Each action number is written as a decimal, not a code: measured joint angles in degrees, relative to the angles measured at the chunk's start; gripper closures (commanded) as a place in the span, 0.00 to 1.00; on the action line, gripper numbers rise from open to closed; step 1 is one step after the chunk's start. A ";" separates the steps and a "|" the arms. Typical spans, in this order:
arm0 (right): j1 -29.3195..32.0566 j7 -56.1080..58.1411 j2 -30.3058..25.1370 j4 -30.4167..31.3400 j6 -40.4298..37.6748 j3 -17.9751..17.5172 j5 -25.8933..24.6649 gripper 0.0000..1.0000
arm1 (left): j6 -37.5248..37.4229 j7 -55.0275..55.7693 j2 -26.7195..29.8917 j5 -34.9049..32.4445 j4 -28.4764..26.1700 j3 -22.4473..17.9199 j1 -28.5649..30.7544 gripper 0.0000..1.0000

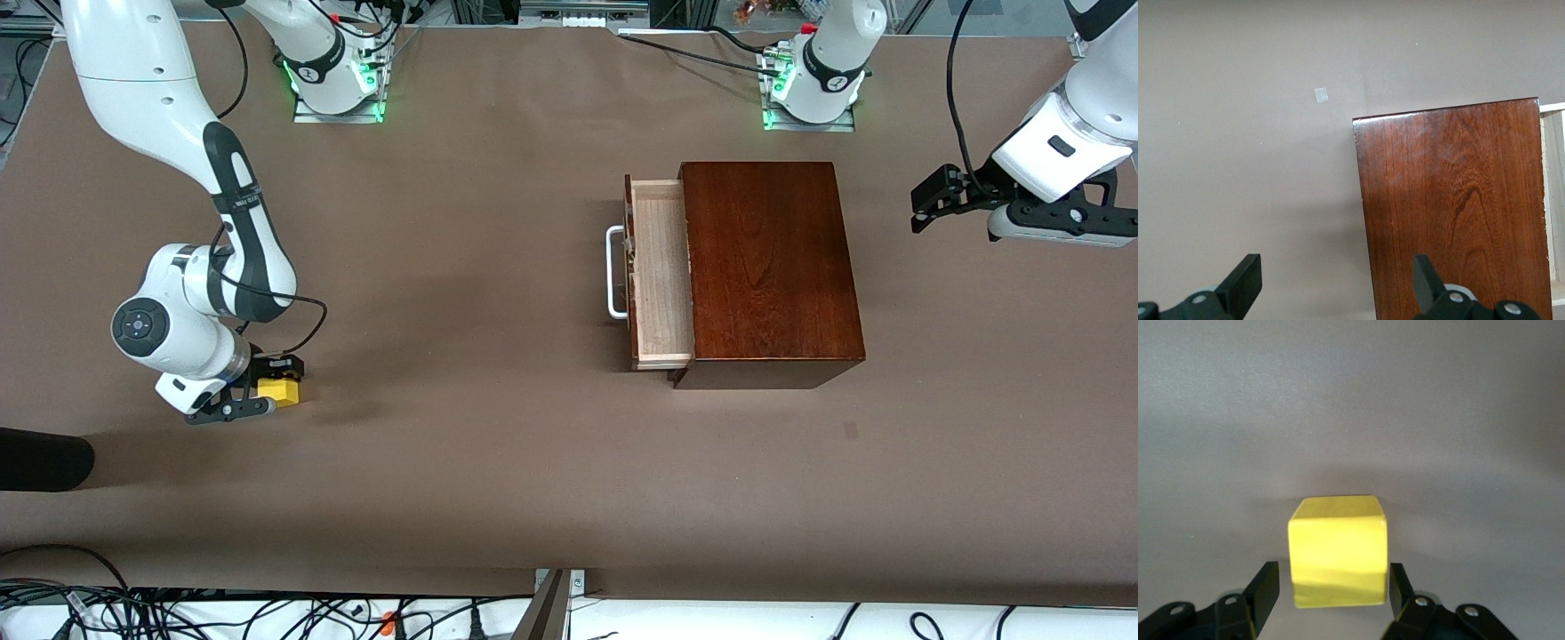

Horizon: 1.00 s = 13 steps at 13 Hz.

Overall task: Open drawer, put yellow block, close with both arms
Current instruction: 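Grasp the yellow cube with the right gripper and lift it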

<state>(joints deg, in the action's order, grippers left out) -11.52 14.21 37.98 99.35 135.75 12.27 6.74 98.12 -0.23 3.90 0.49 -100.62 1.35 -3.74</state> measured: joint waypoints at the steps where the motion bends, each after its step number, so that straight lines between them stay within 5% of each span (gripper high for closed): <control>1: 0.28 0.44 0.11 0.00 0.05 0.01 0.00 0.49 | 0.00 -0.01 0.00 0.00 0.00 0.00 0.00 0.00; 4: 0.47 0.64 0.19 -0.06 0.10 0.01 0.01 0.85 | -0.04 -0.02 0.00 0.00 0.00 -0.01 0.00 0.00; 10: -2.67 1.82 -0.48 -1.49 -0.58 -0.38 0.00 0.88 | -0.05 -0.02 0.00 0.00 0.00 -0.05 0.01 0.00; 13: -8.07 1.83 -3.72 -6.03 -8.04 -0.48 0.00 0.88 | -0.05 -0.02 0.00 0.00 0.00 -0.07 0.02 0.00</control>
<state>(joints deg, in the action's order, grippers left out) -19.59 16.04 34.27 93.32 127.70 11.79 6.74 98.06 -0.26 3.90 0.48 -100.62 1.27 -3.73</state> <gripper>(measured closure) 0.445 0.000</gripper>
